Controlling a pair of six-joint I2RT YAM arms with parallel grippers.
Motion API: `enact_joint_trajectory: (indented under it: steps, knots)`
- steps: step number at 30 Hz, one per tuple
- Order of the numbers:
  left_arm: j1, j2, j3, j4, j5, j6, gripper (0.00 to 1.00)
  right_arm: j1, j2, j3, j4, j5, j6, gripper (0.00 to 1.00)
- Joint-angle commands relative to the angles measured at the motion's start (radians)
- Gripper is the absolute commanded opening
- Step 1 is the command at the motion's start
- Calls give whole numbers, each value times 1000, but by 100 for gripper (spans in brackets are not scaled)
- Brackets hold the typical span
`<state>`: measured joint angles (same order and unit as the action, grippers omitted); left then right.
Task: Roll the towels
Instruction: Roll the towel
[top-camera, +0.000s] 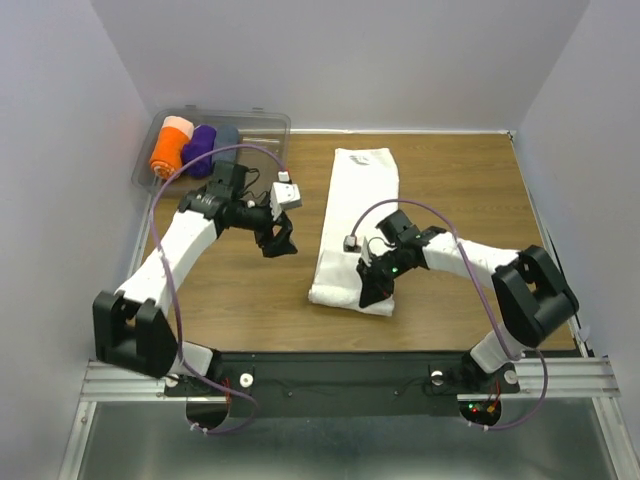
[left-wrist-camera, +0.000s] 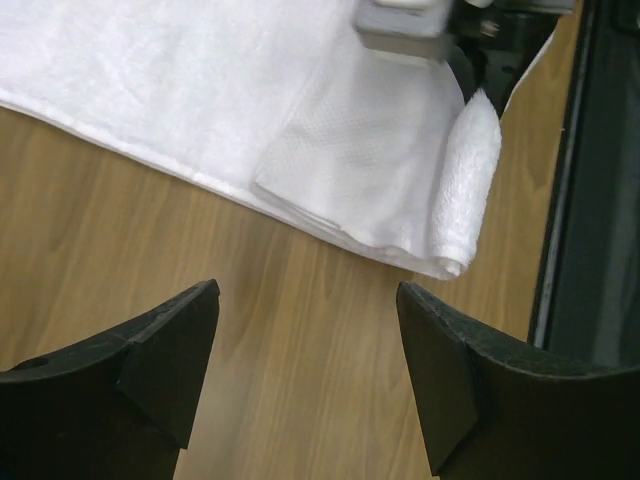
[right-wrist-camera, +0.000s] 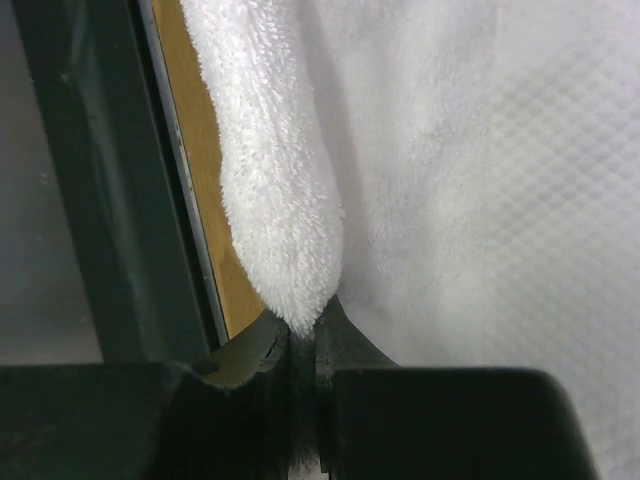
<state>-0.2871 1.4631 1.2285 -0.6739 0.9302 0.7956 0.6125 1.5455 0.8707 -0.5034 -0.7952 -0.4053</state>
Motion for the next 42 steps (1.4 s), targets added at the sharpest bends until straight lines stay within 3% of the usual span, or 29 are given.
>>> enact_joint_trajectory:
  steps: [1, 4, 10, 16, 24, 33, 42]
  knots:
    - [-62, -214, -154, 197, -177, 61, 83, -80, 82, 80, -75, -199, 30, 1]
    - [-138, -341, -283, 252, -312, 140, 84, -108, 157, 126, -106, -252, 29, 2]
    - [-435, -533, -555, 489, -588, 260, 90, -134, 290, 194, -170, -308, 5, 2]
    - [-673, -465, -647, 669, -741, 341, 93, -152, 392, 251, -245, -341, -27, 4]
    - [-785, -304, -659, 819, -781, 402, 94, -172, 485, 315, -345, -394, -75, 6]
    - [-827, -179, -739, 956, -836, 445, 89, -184, 597, 421, -561, -438, -281, 6]
    - [-825, 6, -747, 1111, -978, 396, 75, -189, 617, 439, -652, -440, -354, 6]
